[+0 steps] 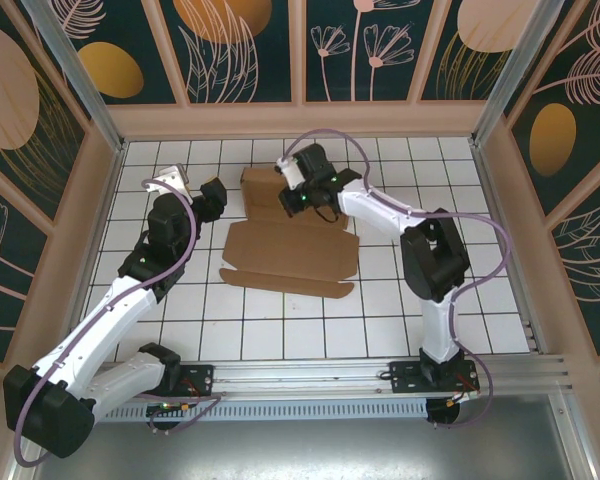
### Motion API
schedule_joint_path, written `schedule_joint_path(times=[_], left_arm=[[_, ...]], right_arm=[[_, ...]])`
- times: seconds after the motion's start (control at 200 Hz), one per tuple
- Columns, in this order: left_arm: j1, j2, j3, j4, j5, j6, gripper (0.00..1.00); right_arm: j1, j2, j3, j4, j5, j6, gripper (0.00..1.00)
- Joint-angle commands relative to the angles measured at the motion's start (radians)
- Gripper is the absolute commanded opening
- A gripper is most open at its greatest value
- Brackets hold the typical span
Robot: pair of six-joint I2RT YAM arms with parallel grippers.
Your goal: Fold the paper box
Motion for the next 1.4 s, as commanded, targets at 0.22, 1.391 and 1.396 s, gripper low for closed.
schedule_joint_path(times=[0.22,1.391,1.396], left_arm=[[0.004,-0.025,-0.018,0.054,0.001,0.05,0.73],[0.001,-0.049,-0.026,0.068,0.068,0.006,0.74],[0.001,-0.049,-0.025,0.068,0.068,0.005,0.74]], right_arm=[[-0.344,0.32,0.377,-0.088,-0.077,0.347,0.0],[-0.219,-0.1,-0.402,0.218,0.618,0.118,0.03],[-0.218,-0.097,-0.402,0.215,0.62,0.119,0.03]])
